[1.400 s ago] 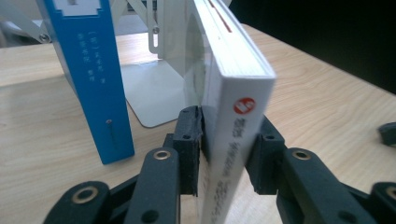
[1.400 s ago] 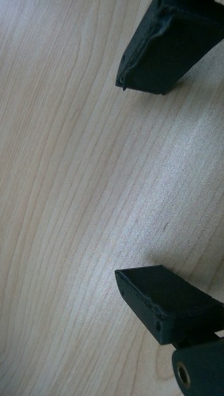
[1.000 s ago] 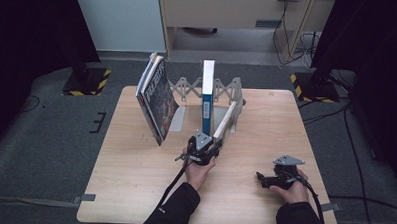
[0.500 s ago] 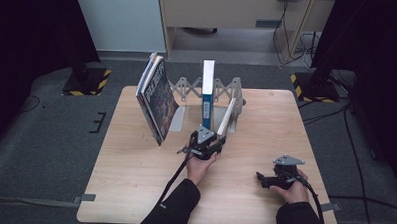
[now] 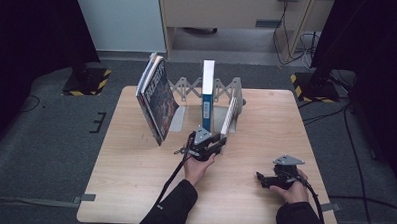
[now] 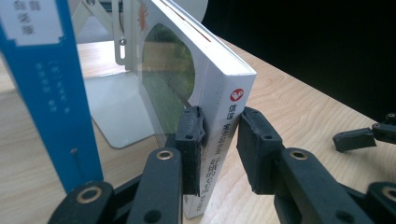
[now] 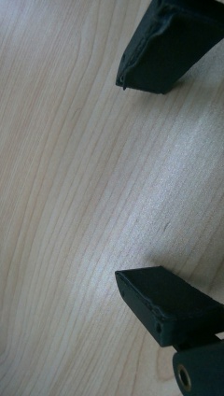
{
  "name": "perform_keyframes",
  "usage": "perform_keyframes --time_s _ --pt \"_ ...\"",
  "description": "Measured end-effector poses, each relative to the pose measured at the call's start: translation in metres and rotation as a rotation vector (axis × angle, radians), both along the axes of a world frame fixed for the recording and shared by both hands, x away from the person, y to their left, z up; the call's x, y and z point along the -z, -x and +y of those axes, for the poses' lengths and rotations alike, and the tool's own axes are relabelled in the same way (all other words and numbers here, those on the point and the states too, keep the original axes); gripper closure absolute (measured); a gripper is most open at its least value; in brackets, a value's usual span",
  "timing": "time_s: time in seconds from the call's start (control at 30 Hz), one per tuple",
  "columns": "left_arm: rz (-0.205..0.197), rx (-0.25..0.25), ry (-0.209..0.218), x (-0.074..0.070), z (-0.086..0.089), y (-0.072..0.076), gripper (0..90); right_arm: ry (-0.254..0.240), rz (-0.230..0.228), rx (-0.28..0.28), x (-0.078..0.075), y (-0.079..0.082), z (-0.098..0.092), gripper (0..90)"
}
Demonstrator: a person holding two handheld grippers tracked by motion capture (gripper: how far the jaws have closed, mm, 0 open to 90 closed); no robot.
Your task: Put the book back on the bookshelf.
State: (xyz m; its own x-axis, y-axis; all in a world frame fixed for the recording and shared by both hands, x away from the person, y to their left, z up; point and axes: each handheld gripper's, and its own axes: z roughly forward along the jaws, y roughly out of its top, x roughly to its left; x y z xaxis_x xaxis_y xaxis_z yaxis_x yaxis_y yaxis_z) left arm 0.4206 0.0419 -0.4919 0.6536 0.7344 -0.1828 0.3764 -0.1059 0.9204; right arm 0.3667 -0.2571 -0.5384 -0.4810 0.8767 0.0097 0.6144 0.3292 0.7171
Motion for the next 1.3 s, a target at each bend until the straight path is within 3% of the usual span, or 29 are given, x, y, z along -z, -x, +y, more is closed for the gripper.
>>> perform_keyframes --time_s 0.17,0.43,0.73,0.93,1.3 --pt "0.008 -0.002 -0.015 -0.002 -0.006 -0.01 69.4 0.0 0.0 0.0 0.0 0.0 0.0 7.5" --pt "0.029 -0.001 0.007 -0.001 -0.012 -0.022 67.3 0.0 0.0 0.0 0.0 0.0 0.0 7.5" --pt "0.054 0.01 -0.042 -0.008 -0.023 -0.037 65.2 0.0 0.0 0.0 0.0 0.0 0.0 7.5" --pt "0.067 0.021 -0.007 -0.005 -0.024 -0.043 63.6 0.0 0.0 0.0 0.0 0.0 0.0 7.5" --pt "0.094 0.011 -0.049 -0.011 -0.035 -0.057 62.6 0.0 0.0 -0.001 0.0 0.0 0.0 7.5"
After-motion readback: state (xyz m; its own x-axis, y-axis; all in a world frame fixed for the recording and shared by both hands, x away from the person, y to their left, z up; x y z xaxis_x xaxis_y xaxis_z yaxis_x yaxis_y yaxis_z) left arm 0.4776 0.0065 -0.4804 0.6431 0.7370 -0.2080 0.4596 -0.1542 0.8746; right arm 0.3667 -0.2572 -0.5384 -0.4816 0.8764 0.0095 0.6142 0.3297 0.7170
